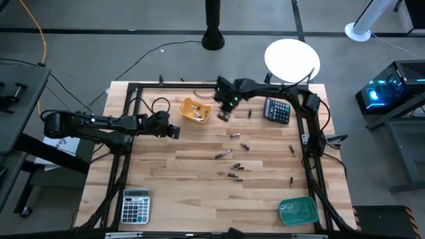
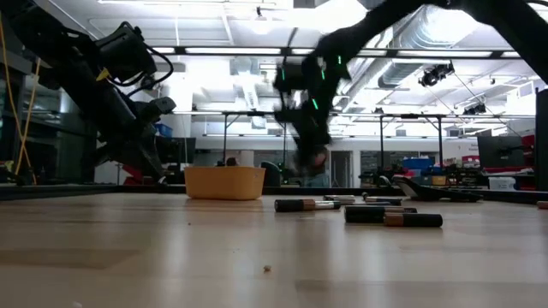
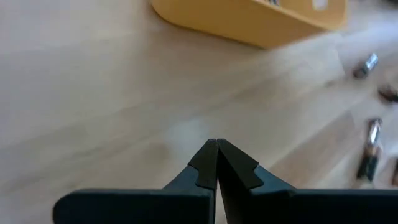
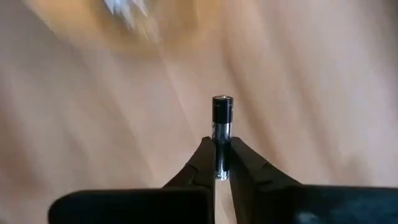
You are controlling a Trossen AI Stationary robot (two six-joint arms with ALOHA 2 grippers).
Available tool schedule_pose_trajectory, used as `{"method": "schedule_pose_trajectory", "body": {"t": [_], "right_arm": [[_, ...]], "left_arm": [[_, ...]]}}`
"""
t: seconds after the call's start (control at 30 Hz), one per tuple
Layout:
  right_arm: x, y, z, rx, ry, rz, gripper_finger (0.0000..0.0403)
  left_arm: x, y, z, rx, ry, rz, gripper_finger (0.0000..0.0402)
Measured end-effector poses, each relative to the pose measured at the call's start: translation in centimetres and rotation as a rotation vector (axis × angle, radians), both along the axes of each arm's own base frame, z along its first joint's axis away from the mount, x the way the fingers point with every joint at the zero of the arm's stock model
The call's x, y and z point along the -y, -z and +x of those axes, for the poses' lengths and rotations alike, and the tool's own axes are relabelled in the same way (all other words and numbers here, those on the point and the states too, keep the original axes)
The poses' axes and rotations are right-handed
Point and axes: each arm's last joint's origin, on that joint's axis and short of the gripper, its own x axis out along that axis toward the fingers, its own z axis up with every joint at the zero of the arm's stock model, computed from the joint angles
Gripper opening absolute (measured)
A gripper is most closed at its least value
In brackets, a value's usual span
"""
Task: Sort batteries
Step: Put the silver battery into the yellow bin
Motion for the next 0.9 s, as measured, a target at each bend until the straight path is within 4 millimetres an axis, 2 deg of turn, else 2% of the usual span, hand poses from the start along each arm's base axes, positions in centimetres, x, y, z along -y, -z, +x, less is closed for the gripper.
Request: {"method": "schedule_pose_trajectory", "body": {"t": [0.07,0.27,0.37,0.47,0.6,0.73,0.8,0.9], "right_arm": [[0.1,-2.4,1.2,0.113,-0.008,-0.011,0.0007],[-0.7,-4.6,4.4,0.336,0.014,0.056,0.0010],[-1.5,-4.5,5.3,0.376,0.022,0.074,0.0026],[-2.2,-3.8,5.7,0.358,0.022,0.067,0.0060],[-2.7,-4.1,5.8,0.344,0.020,0.036,0.0119],[-2.7,-3.9,5.1,0.286,-0.029,0.053,0.0162],[-2.9,-4.1,4.0,0.215,-0.081,0.109,0.0173],[-3.7,-4.0,1.6,0.018,-0.187,0.139,0.0177]], "left_arm": [[0.1,0.0,0.0,-0.001,0.031,0.001,0.0000],[0.2,0.0,0.0,-0.002,0.056,0.006,0.0000],[0.2,0.0,0.0,-0.003,0.057,0.007,0.0000],[0.2,0.0,0.0,-0.005,0.063,0.012,0.0000],[0.2,0.0,0.0,-0.006,0.065,0.014,0.0000],[0.2,0.0,0.0,-0.007,0.067,0.015,0.0000],[0.2,0.0,0.0,-0.007,0.067,0.015,0.0000],[0.2,0.0,0.1,-0.007,0.070,0.015,0.0000]]}}
